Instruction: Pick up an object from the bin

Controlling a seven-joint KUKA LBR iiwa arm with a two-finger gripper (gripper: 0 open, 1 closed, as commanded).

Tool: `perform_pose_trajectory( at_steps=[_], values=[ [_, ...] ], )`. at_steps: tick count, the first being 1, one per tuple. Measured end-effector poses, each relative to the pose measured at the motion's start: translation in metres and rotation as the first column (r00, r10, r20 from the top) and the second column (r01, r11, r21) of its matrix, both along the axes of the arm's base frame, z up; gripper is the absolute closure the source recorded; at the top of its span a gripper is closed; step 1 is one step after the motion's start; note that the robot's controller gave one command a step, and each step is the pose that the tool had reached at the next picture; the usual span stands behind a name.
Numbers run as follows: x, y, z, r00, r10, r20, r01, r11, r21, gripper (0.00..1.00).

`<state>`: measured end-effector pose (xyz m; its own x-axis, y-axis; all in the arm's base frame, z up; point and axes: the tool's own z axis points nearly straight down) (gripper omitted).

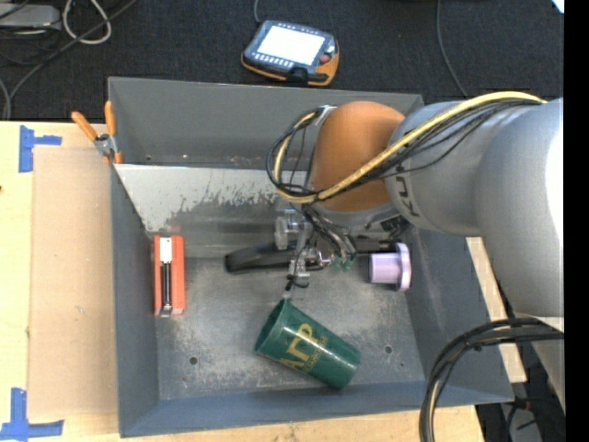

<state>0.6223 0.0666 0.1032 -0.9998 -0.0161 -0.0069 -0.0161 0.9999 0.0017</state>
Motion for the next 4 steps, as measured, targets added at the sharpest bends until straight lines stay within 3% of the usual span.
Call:
perform_pose_trajectory(
  at_steps=[1,2,3,4],
  values=[
    [-0.002,-0.004,-0.002,1.0,0.021,0.011,-0.021,1.0,0.0,0.0],
    [0.006,0.0,-0.027,0.999,-0.041,0.017,0.041,0.999,0.0,0.0],
    [0.003,0.0,-0.026,0.994,-0.104,0.016,0.104,0.995,0.004,1.0],
    [0.002,0.0,-0.026,0.992,-0.127,0.018,0.127,0.992,0.005,1.0]
  ],
)
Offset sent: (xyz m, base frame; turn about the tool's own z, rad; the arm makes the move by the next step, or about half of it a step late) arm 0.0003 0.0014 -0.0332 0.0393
